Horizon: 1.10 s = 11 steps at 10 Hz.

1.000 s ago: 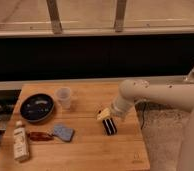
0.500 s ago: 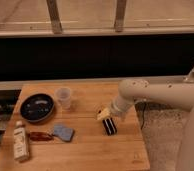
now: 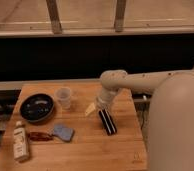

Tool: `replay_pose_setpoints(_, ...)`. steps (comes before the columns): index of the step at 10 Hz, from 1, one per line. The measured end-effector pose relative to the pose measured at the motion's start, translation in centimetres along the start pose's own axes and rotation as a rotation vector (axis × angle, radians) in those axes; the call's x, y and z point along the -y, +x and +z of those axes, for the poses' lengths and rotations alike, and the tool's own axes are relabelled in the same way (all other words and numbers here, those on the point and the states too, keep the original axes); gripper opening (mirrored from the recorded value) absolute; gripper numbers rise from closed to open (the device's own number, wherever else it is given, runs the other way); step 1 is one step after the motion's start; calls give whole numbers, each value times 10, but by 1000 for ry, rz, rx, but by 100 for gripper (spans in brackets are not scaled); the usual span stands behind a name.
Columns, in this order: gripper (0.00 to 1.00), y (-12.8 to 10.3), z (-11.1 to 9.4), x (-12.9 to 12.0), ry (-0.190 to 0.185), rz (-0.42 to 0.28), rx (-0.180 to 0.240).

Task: Wipe the white sponge on the table

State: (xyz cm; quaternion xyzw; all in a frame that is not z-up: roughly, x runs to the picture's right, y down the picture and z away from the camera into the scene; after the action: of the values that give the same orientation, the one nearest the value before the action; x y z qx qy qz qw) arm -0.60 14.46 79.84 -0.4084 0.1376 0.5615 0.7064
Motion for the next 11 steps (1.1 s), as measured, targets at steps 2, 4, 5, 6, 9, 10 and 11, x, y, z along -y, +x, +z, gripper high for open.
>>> replay_pose_setpoints(2,80,-20,18,-38,0,-92,-73)
replay_pose_setpoints(4,80,-20,43,-70,-21,-175,-163)
replay_pose_setpoints(5,80,-19,45,-75,-22,-188,-172)
replay_pose_setpoints(6,80,-18,45,-73,-21,-185,-172)
replay_pose_setpoints(9,80,-18,46,-74,-20,-187,-174)
replay_pose_setpoints(10,80,-18,46,-73,-11,-184,-178)
replay_pose_setpoints(11,80,-17,53,-75,10,-184,-194)
